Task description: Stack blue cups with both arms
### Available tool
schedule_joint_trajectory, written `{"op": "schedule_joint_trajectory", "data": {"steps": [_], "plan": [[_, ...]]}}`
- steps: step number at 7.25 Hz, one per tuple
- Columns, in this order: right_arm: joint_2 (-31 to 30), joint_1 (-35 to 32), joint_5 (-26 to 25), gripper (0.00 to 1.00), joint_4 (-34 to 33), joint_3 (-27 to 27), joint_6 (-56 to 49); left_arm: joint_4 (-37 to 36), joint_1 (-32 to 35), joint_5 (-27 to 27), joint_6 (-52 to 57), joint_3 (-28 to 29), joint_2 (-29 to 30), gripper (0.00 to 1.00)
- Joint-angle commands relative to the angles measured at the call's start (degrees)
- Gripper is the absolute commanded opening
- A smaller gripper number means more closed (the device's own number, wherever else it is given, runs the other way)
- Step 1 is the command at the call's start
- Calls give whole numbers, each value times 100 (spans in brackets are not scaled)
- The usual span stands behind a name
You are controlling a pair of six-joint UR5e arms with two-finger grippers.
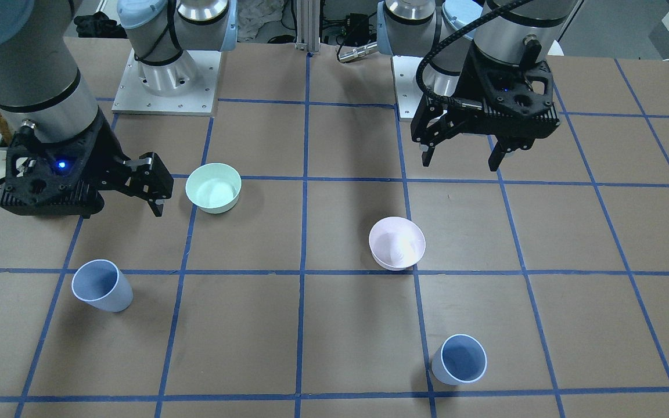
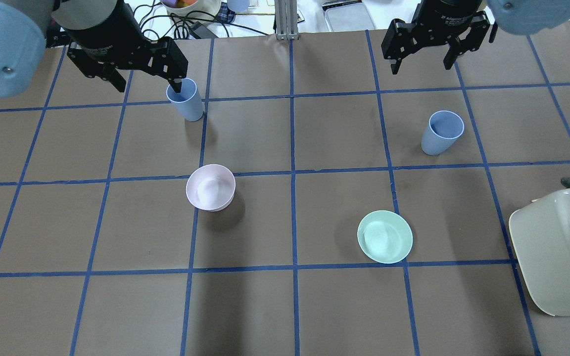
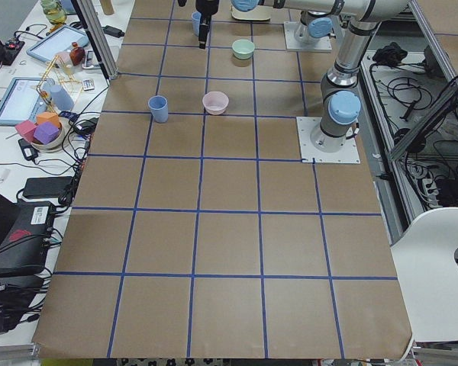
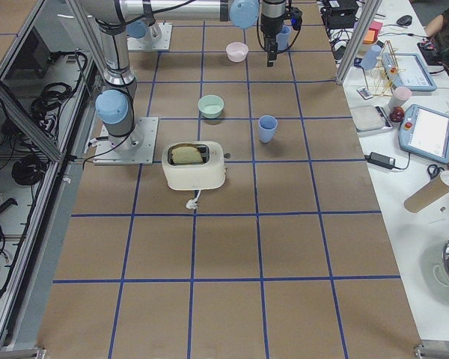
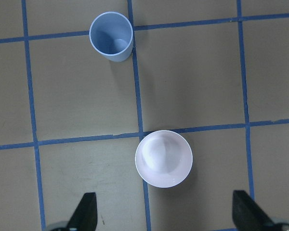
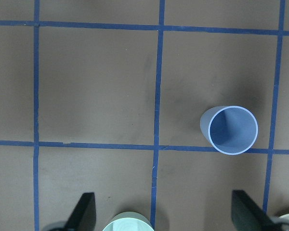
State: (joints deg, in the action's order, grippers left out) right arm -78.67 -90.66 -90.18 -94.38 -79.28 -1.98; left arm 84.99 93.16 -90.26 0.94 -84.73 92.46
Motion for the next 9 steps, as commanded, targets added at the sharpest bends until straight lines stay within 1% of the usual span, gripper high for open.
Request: {"op": "schedule_joint_trajectory", "data": {"steps": [1, 4, 6, 7, 9], "plan": [[-8, -4, 0, 100, 7, 0, 5, 0, 0, 0, 3, 0, -9, 100], [1, -4, -9, 100, 8, 0, -4, 26, -17, 0, 3, 18, 9, 100], [1, 5, -9, 100, 7, 0, 5, 106, -78, 43, -102, 297, 402, 100], [1, 5, -9, 100, 8, 0, 5, 79, -114, 79, -111, 551, 831, 100], [1, 22, -9, 100, -36, -96, 5, -218, -140, 44, -50, 1332, 2050, 100]]}}
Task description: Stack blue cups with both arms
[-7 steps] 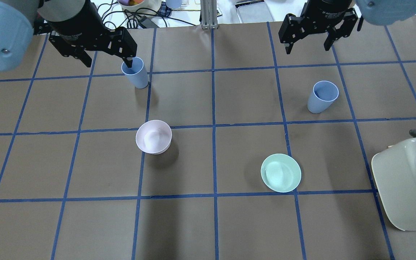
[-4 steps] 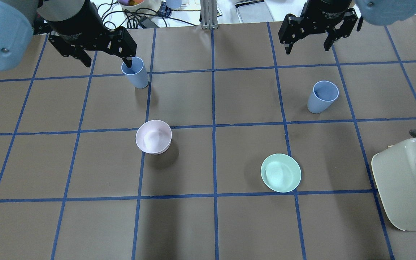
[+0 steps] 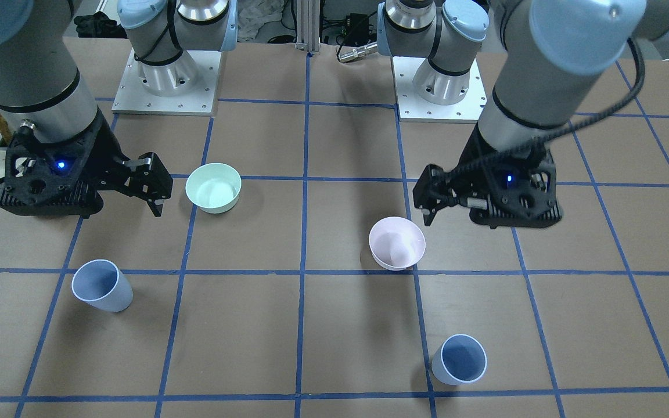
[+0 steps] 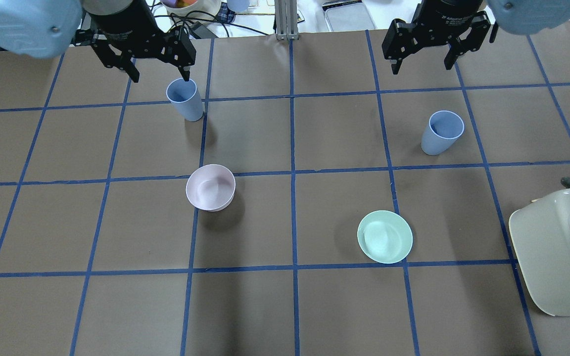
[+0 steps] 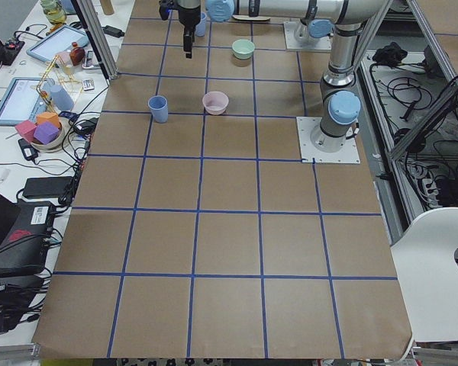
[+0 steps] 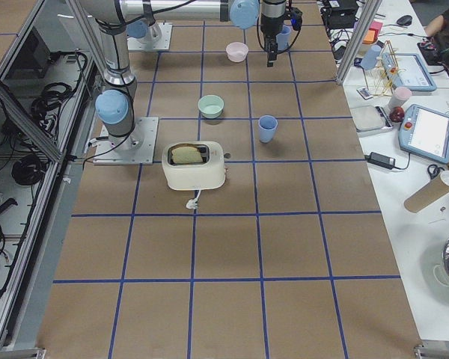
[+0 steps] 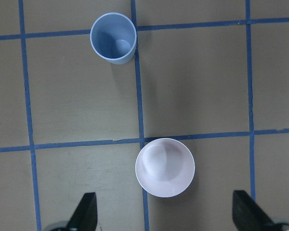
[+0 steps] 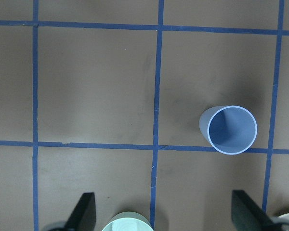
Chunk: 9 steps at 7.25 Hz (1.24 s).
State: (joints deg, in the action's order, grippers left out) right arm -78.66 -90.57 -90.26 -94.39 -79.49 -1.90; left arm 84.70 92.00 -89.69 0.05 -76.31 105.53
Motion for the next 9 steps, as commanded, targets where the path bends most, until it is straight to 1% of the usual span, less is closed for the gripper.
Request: {"op": "schedule_joint_trajectory", "data": {"steps": [1, 2, 3, 6, 8, 9], "plan": [[-9, 21, 0, 100, -87, -153, -4, -365, -50, -31, 82, 886, 1376, 100], [-26, 21, 0, 100, -88, -154, -4, -575, -94, -22, 126, 1151, 1904, 100], [-35, 21, 0, 100, -88, -154, 5, -577, -111, -39, 274, 1258, 2232, 100], [-35, 21, 0, 100, -88, -154, 5, -560, -129, -48, 390, 1277, 2595, 100], [-35, 13, 0, 100, -88, -154, 5, -516, -138, -48, 347, 1294, 2665, 54], [-35, 13, 0, 100, -88, -163, 5, -507, -138, -57, 329, 1294, 2666, 24]]}}
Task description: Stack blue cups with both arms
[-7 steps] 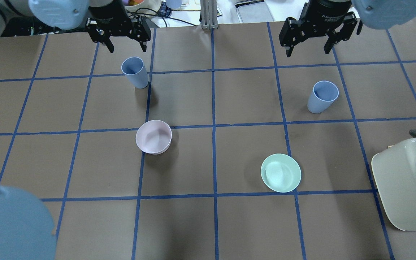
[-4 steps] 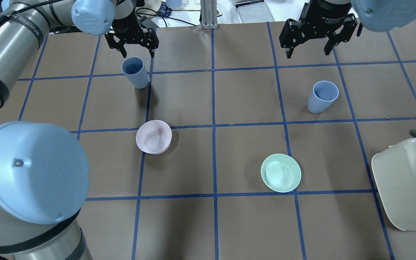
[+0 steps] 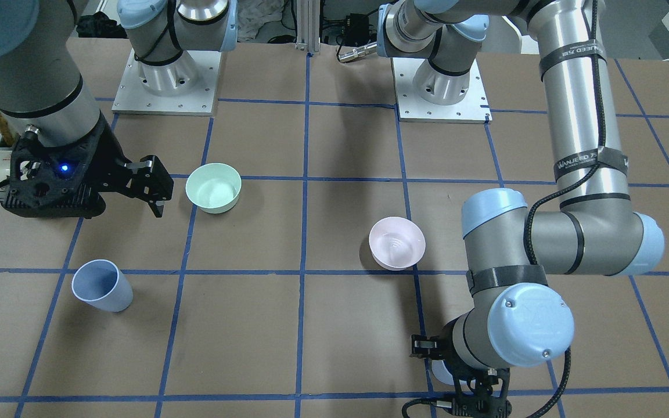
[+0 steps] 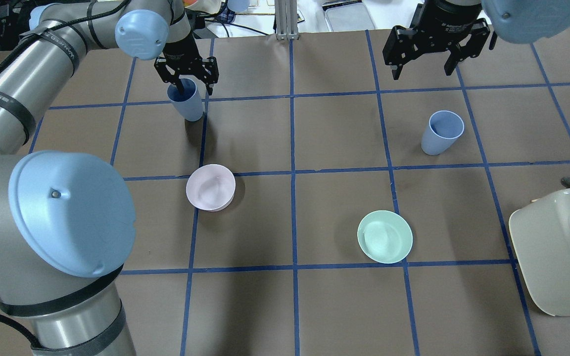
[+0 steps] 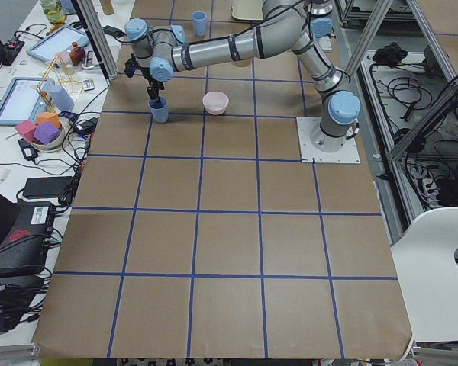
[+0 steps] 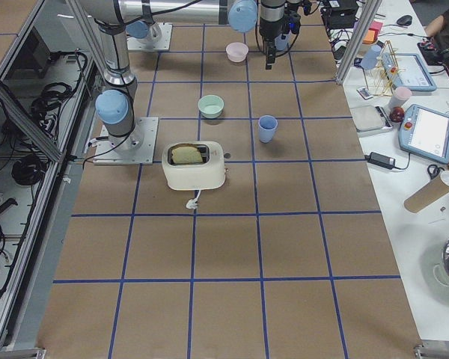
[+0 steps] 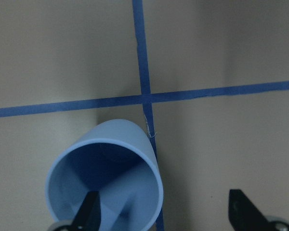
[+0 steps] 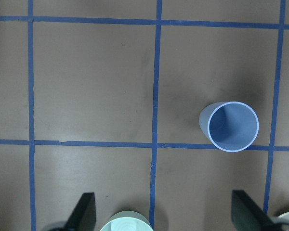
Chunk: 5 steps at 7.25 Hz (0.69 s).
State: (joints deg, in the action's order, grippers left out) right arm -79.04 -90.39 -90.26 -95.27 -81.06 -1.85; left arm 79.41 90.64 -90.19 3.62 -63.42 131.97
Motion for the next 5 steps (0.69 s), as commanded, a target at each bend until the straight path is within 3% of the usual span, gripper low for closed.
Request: {"op": "schedule_joint_trajectory", "data": {"steps": [1, 5], "plan": [[3, -5, 0, 100, 0, -7, 0, 22, -2, -7, -37, -4, 21, 0], [3, 4, 0, 100, 0, -7, -9, 591, 216, 124, -413, 109, -513, 0]]}}
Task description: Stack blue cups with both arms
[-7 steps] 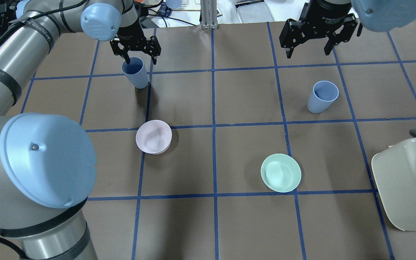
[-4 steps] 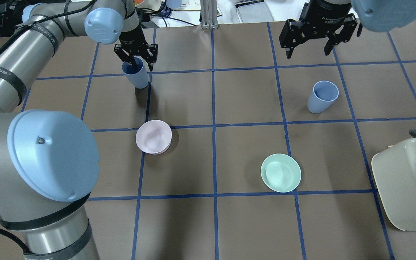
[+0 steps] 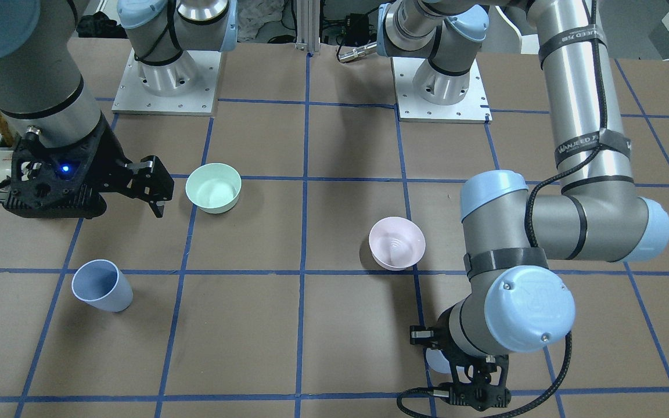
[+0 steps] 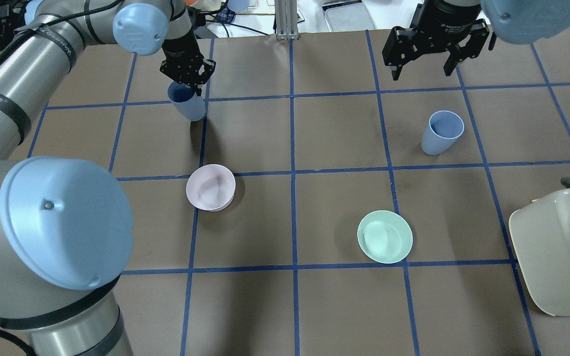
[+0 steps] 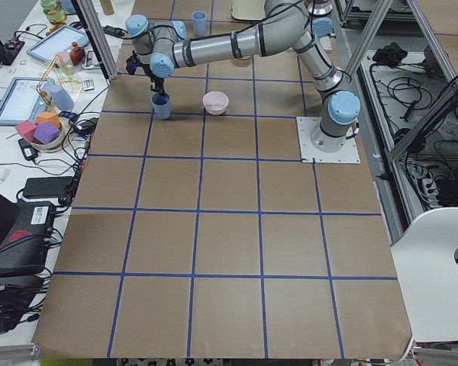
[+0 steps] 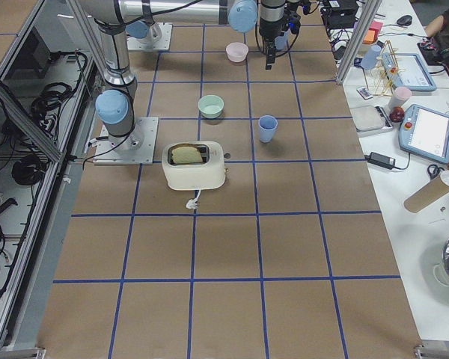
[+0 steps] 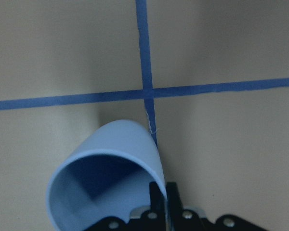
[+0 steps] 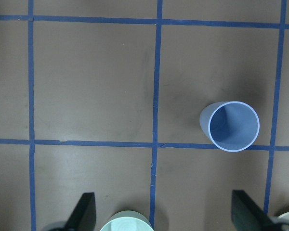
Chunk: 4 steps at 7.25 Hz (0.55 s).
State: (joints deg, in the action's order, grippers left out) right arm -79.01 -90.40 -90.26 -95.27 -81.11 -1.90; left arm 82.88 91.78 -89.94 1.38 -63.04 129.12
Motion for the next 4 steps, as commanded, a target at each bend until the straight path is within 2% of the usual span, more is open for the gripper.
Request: {"op": "schedule_joint_trajectory", "data": {"steps": [1, 3, 4], "plan": [[0, 5, 0, 100, 0, -1, -4, 333, 399, 622, -599, 72, -352, 0], [0, 5, 0, 100, 0, -1, -12, 343, 1102, 679, -1373, -6, -441, 0], [0, 13, 0, 100, 0, -1, -12, 360, 1279, 706, -2447, -94, -388, 0]]}}
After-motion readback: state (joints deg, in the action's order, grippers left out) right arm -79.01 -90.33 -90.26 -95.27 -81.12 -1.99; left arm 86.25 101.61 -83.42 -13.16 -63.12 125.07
